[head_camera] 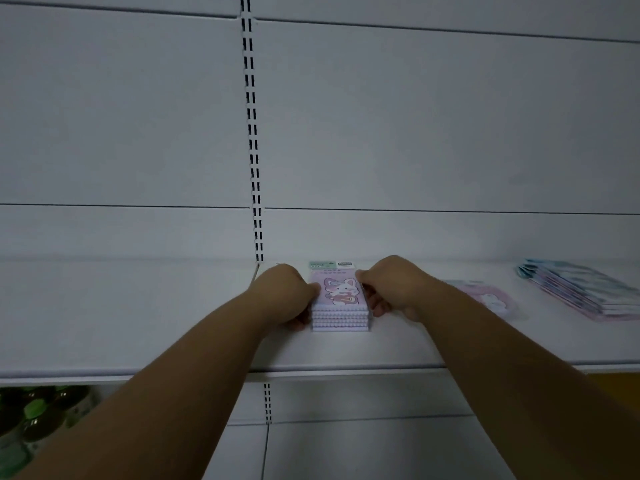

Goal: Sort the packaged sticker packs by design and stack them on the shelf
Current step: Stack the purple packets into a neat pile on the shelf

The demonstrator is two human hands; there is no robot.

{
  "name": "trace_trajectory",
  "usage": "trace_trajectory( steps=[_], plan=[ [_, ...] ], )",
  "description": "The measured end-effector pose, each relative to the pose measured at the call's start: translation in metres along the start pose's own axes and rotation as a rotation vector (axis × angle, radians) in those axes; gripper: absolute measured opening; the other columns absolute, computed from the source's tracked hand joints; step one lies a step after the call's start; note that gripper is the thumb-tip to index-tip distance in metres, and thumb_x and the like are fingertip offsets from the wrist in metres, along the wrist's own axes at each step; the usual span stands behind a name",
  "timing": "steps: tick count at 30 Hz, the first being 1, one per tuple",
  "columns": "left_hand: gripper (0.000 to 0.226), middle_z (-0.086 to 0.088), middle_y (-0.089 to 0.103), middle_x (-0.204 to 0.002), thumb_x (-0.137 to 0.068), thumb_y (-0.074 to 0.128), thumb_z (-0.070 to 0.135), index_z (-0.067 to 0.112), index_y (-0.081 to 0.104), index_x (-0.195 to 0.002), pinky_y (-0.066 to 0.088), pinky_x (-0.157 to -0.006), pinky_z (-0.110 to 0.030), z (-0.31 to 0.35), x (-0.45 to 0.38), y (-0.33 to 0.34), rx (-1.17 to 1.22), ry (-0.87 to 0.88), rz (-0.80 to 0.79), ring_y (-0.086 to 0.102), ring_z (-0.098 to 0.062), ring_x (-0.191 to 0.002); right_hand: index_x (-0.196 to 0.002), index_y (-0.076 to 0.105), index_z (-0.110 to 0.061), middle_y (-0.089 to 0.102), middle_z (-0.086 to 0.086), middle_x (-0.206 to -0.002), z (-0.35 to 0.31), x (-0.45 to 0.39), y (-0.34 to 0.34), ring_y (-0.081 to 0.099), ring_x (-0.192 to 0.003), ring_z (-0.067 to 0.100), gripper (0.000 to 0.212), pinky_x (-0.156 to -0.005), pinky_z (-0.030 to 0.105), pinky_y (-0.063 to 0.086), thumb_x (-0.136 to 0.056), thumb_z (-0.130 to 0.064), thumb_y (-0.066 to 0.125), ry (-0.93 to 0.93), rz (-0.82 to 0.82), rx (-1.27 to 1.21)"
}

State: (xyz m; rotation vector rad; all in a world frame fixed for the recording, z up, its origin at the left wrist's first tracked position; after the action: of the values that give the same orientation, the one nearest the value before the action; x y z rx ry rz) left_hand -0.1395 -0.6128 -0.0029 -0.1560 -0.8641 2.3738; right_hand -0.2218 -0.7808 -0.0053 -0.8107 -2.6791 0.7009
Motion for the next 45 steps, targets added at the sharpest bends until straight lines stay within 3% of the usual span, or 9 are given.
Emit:
trace_trajectory(
  steps=[10, 13, 15, 19, 22, 26, 30, 35, 45],
  plan=[
    [0.048, -0.021, 0.073, -0.096, -0.099, 0.050, 0.036, -0.009, 0.066, -0.102, 0.057, -0.088, -0.042, 0.002, 0.006, -0.005, 0.128, -0.028, 0.092, 0.070, -0.034, -0.083, -0.080, 0.063, 0.000, 0.068, 0.022, -0.084, -0.004, 0.011, -0.003, 0.065, -0.072, 0.033, 0.046, -0.074, 0.039, 0.053, -0.099, -0.039, 0.046, -0.049, 0.162, 0.021],
    [0.055, -0.010, 0.065, -0.114, -0.099, 0.041, 0.049, 0.003, 0.058, -0.125, 0.047, -0.095, -0.038, 0.003, 0.012, -0.001, 0.497, -0.044, 0.151, 0.063, -0.028, -0.098, -0.116, 0.060, -0.006, 0.064, 0.014, -0.108, -0.010, 0.026, -0.002, 0.061, -0.104, 0.028, 0.057, -0.086, 0.033, 0.039, -0.101, -0.051, 0.028, -0.052, 0.244, -0.180],
    [0.056, -0.007, 0.073, -0.104, -0.100, 0.037, 0.052, 0.009, 0.051, -0.134, 0.055, -0.076, -0.034, 0.008, 0.022, 0.016, 0.848, -0.131, 0.011, 0.071, -0.020, -0.082, -0.130, 0.053, -0.012, 0.058, -0.006, -0.097, -0.011, 0.036, 0.015, 0.061, -0.106, 0.022, 0.064, -0.085, 0.034, 0.041, -0.098, -0.059, 0.023, 0.044, 0.054, -0.529],
    [0.054, 0.003, 0.069, -0.049, -0.099, 0.027, 0.059, 0.016, 0.058, -0.088, 0.053, -0.060, -0.031, 0.013, 0.028, 0.035, 0.957, -0.100, -0.135, 0.073, -0.020, -0.059, -0.077, 0.057, -0.018, 0.073, 0.002, -0.065, -0.003, 0.034, 0.032, 0.070, -0.074, 0.025, 0.059, -0.070, 0.039, 0.055, -0.093, -0.066, 0.027, 0.081, -0.088, -0.729],
    [0.055, 0.003, 0.073, -0.058, -0.098, 0.027, 0.061, 0.019, 0.058, -0.081, 0.053, -0.067, -0.033, 0.012, 0.024, 0.034, 0.976, -0.066, -0.111, 0.073, -0.023, -0.075, -0.079, 0.062, -0.020, 0.076, 0.003, -0.071, -0.005, 0.033, 0.034, 0.073, -0.079, 0.027, 0.061, -0.074, 0.042, 0.057, -0.092, -0.068, 0.027, 0.053, -0.109, -0.757],
    [0.049, 0.000, 0.076, -0.088, -0.099, 0.030, 0.059, 0.023, 0.061, -0.108, 0.055, -0.077, -0.035, 0.017, 0.032, 0.032, 0.984, -0.082, -0.130, 0.074, -0.023, -0.088, -0.084, 0.064, -0.016, 0.076, 0.007, -0.079, -0.008, 0.039, 0.035, 0.072, -0.088, 0.030, 0.061, -0.095, 0.048, 0.053, -0.092, -0.066, 0.030, 0.034, -0.104, -0.702],
    [0.048, -0.006, 0.049, -0.146, -0.102, 0.039, 0.040, 0.014, 0.047, -0.142, 0.035, -0.104, -0.034, -0.002, 0.036, -0.004, 0.197, 0.074, 0.192, 0.048, -0.024, -0.130, -0.119, 0.054, -0.015, 0.063, -0.001, -0.114, -0.005, 0.052, 0.010, 0.058, -0.093, 0.010, 0.048, -0.090, 0.028, 0.041, -0.098, -0.054, 0.034, -0.192, 0.088, 0.044],
    [0.021, 0.012, 0.065, -0.090, -0.085, 0.063, 0.050, 0.030, 0.062, -0.090, 0.049, -0.076, -0.028, -0.016, 0.043, -0.001, -0.361, 0.209, 0.224, 0.058, -0.008, -0.084, -0.091, 0.063, -0.022, 0.060, -0.009, -0.079, 0.013, 0.062, -0.005, 0.052, -0.071, 0.005, 0.026, -0.060, 0.020, 0.037, -0.087, -0.047, 0.062, -0.369, 0.159, 0.452],
    [0.018, 0.006, 0.065, -0.086, -0.089, 0.059, 0.042, 0.025, 0.060, -0.083, 0.041, -0.070, -0.026, -0.007, 0.042, 0.006, -0.579, 0.289, 0.270, 0.057, -0.014, -0.082, -0.076, 0.068, -0.016, 0.063, -0.002, -0.072, 0.015, 0.061, -0.001, 0.048, -0.062, 0.005, 0.021, -0.061, 0.024, 0.039, -0.081, -0.035, 0.074, -0.454, 0.125, 0.534]
  ],
)
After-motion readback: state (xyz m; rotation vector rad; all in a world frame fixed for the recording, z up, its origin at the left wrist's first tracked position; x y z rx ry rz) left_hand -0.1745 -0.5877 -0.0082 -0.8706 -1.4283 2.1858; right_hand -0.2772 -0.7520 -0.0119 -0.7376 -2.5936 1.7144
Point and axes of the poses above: each hand's wrist, its own x-axis away from the middle knuckle, its own y-axis out of the palm, z = x × y, the point moved 6 cm from there along -x, towards the middle knuckle
